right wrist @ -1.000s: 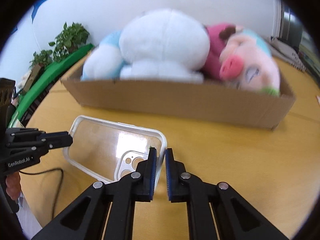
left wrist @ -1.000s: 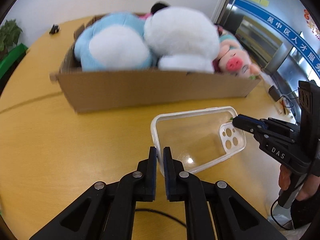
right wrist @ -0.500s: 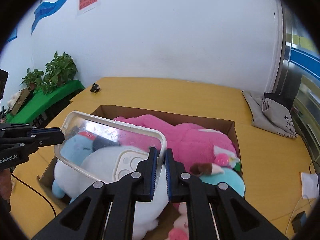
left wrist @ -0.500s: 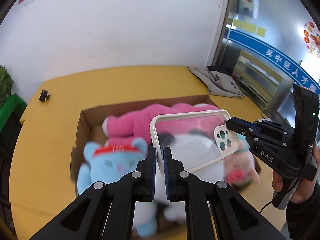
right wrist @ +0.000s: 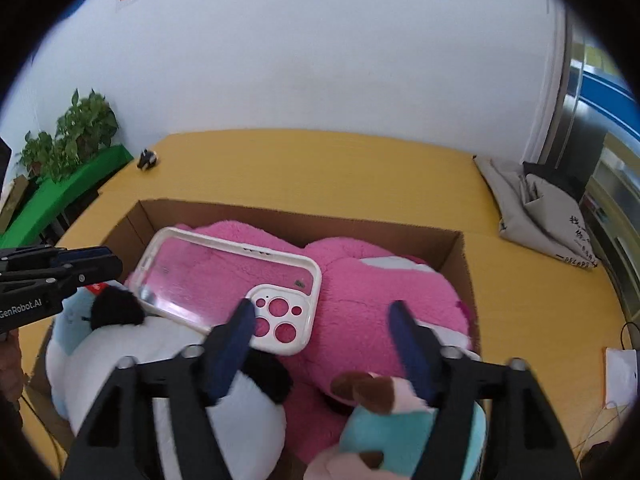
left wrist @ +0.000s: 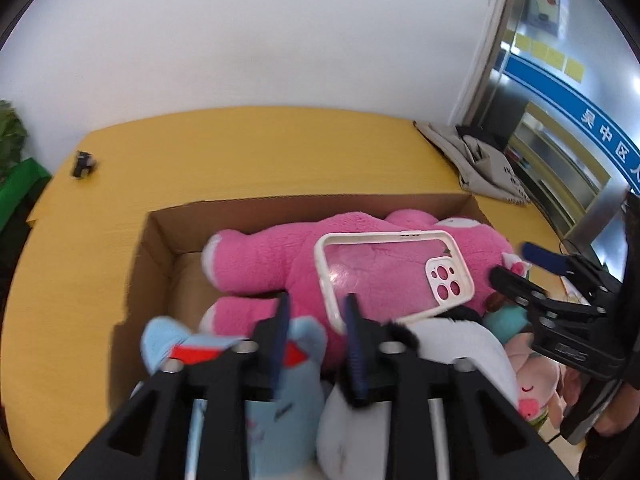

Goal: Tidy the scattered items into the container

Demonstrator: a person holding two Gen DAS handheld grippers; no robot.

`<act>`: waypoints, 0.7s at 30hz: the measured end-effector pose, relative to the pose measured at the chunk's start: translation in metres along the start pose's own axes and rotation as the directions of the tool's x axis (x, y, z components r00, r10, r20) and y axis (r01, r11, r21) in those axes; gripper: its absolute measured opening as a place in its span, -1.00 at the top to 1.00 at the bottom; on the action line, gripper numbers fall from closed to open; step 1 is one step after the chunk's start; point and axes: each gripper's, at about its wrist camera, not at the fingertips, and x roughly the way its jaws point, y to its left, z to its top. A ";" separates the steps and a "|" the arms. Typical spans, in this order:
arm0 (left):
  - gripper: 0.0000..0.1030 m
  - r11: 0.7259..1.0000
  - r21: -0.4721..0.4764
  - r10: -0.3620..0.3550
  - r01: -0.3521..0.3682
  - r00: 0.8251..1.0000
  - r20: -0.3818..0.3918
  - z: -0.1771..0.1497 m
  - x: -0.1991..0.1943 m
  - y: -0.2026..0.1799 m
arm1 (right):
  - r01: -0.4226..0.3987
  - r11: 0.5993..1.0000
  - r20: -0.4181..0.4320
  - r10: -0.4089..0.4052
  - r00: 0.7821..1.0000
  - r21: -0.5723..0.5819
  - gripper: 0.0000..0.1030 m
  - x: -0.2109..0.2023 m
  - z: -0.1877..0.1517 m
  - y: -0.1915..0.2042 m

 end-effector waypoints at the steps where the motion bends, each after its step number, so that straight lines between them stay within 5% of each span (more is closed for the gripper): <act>1: -0.46 1.000 0.000 0.016 -0.016 0.999 0.031 -0.006 -0.017 -0.002 | -0.005 1.000 0.030 0.005 1.000 0.009 -0.56 -0.017 -0.003 -0.003; 5: -1.00 0.994 -0.006 0.111 -0.111 0.982 0.156 -0.045 -0.086 -0.024 | 0.007 1.000 0.113 -0.010 0.994 0.027 -0.57 -0.088 -0.032 -0.003; 9: -1.00 0.979 -0.056 0.203 -0.195 0.953 0.226 -0.091 -0.135 -0.049 | 0.042 0.999 0.112 -0.046 0.993 0.035 -0.57 -0.133 -0.069 0.006; 21: -1.00 0.986 -0.085 0.154 -0.140 0.969 0.194 -0.170 -0.174 -0.097 | 0.068 0.997 0.065 -0.069 0.995 0.019 -0.57 -0.192 -0.144 0.025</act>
